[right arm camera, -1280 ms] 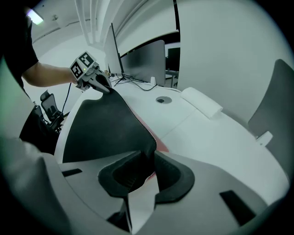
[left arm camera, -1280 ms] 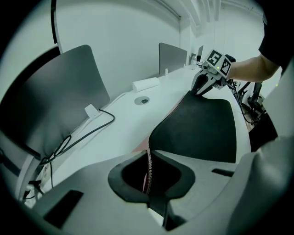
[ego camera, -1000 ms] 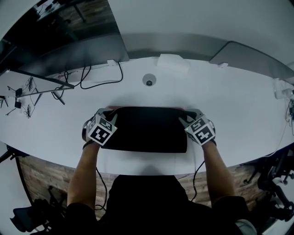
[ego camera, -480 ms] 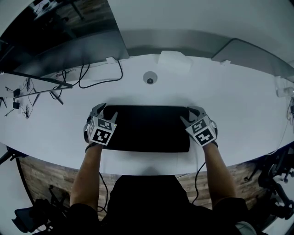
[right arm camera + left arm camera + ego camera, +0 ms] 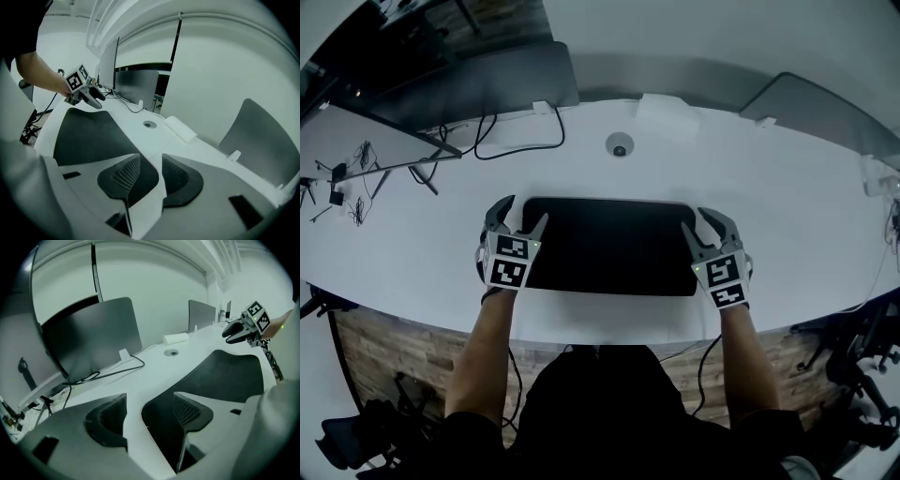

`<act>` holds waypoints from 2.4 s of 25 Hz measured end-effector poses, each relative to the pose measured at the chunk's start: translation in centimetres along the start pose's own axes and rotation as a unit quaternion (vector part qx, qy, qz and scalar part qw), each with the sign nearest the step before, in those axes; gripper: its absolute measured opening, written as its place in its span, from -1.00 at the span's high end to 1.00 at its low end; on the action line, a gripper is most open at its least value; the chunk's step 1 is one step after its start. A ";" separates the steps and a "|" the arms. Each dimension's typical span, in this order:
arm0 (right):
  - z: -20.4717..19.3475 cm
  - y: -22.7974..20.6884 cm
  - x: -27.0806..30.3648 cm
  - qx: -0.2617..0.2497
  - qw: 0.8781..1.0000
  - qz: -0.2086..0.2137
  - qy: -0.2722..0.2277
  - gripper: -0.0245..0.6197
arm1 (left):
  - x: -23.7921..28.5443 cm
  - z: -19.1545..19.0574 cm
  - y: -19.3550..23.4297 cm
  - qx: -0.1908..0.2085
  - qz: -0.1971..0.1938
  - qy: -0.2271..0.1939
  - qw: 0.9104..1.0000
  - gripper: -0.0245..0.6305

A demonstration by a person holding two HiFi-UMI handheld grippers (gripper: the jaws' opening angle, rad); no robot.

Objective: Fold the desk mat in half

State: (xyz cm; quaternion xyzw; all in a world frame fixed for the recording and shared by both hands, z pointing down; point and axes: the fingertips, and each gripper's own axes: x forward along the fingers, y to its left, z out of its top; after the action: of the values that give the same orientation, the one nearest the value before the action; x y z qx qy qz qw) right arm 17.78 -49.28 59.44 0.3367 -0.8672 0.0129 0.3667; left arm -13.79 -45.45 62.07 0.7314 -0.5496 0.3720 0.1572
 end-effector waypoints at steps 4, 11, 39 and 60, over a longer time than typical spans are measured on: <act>2.7 2.6 -3.2 -0.010 0.999 -0.013 -0.036 0.63 | -5.1 1.3 0.0 -0.018 0.007 -0.041 0.999 0.04; 6.8 10.2 -8.2 -0.001 0.996 -0.011 -0.084 0.85 | -14.0 1.0 -3.2 -0.035 -0.031 -0.127 0.991 0.13; 12.2 23.9 -29.8 0.060 0.983 -0.043 -0.166 0.92 | -35.9 -4.1 -5.9 -0.081 -0.086 -0.292 0.949 0.65; 9.8 16.2 -33.9 0.087 0.955 -0.009 -0.284 0.92 | -38.1 3.0 -11.9 -0.056 -0.027 -0.269 0.961 0.65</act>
State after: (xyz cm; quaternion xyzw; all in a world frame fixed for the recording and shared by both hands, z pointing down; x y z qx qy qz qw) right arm 19.06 -19.94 34.07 0.3649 -0.9279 -0.0109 0.0751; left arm -6.30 -17.12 34.87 0.8091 -0.5715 0.1256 0.0547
